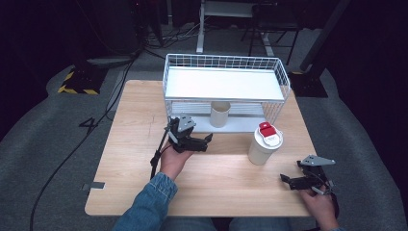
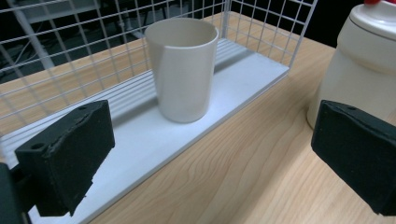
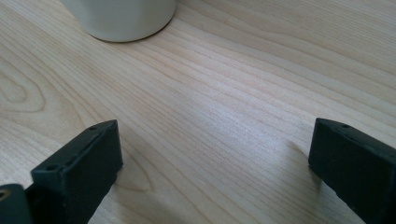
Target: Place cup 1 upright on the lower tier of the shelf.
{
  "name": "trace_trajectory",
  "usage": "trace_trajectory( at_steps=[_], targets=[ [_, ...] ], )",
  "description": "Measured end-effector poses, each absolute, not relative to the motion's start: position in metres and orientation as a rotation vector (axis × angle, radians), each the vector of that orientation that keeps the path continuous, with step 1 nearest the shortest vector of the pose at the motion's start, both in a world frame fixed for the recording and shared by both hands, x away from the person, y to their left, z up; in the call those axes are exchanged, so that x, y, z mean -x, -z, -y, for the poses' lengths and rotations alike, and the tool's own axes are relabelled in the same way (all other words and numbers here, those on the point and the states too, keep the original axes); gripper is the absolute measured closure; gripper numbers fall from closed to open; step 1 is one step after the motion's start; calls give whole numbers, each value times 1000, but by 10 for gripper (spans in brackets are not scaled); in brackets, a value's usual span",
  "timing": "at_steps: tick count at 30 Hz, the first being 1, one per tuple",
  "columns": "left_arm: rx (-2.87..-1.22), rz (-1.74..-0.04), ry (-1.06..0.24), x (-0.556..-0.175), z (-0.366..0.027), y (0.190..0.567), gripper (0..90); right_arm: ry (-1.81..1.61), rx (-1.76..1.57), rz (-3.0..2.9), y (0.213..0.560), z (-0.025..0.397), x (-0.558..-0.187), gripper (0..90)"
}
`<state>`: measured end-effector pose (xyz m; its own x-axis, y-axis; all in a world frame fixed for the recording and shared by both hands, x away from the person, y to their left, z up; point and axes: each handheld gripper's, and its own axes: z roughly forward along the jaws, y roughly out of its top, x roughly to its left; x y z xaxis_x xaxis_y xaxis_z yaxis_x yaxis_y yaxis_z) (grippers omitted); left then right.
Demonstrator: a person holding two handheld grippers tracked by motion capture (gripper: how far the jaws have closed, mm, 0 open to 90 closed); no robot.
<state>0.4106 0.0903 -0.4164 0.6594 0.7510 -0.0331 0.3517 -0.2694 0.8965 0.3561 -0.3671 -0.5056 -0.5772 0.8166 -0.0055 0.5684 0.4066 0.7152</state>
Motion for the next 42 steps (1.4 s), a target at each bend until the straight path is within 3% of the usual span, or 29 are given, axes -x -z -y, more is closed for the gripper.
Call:
trace_trajectory(
  at_steps=[16, 42],
  targets=[
    [-1894, -910, -518, -365, -138, 408, 3, -971, -1195, -2314, 506, 367, -356, 29],
    [-2049, -1033, -456, -321, -175, 453, 3, -976, -1205, -2307, 505, 367, -356, 39]
  ],
)
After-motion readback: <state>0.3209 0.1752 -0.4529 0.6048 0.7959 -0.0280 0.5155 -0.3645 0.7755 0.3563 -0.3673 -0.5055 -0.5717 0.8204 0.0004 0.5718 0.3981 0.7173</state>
